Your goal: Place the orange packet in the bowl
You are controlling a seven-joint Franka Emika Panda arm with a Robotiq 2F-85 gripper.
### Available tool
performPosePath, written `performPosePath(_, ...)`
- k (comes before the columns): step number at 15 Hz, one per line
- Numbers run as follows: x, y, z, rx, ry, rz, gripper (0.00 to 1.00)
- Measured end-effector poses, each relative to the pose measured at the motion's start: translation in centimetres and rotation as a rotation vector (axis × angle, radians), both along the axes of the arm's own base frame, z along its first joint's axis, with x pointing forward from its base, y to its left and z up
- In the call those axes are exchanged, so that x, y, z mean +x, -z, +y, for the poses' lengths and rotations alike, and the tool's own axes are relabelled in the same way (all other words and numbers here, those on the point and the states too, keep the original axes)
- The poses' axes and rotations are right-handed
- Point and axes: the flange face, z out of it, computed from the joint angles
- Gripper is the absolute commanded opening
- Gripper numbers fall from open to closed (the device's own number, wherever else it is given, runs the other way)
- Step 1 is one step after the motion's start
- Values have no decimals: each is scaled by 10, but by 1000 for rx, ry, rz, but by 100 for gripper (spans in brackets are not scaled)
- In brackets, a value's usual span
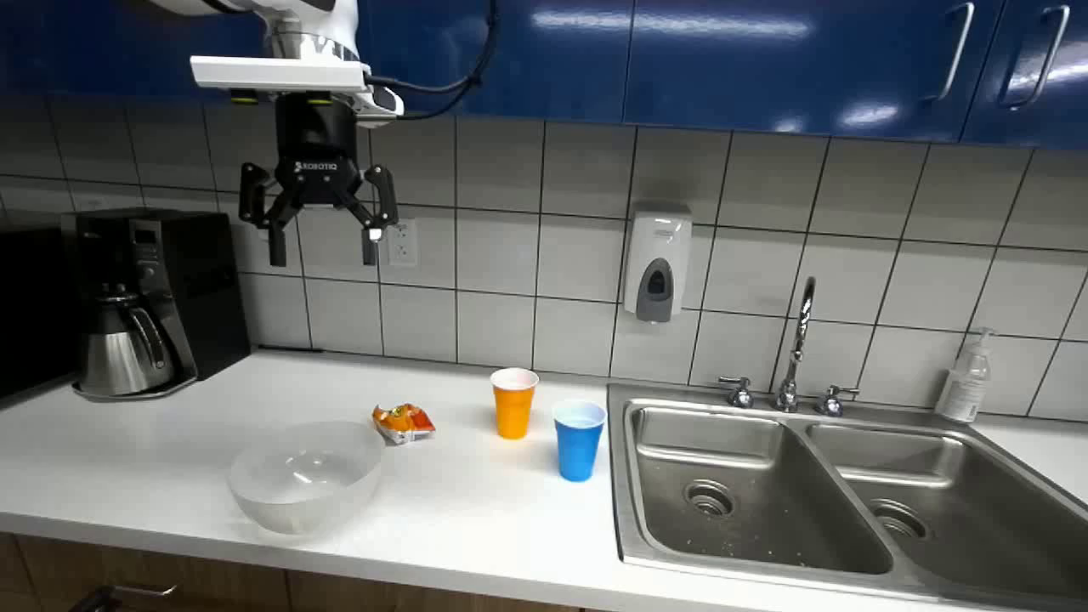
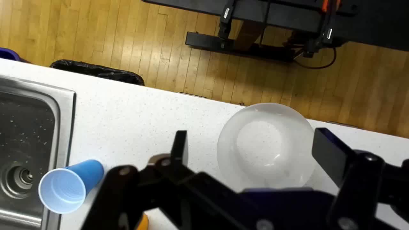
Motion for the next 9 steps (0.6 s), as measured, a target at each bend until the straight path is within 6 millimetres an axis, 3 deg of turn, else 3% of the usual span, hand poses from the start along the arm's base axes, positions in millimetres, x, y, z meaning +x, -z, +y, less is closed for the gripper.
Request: performPosePath(9,1,3,0,0,-1,0,100)
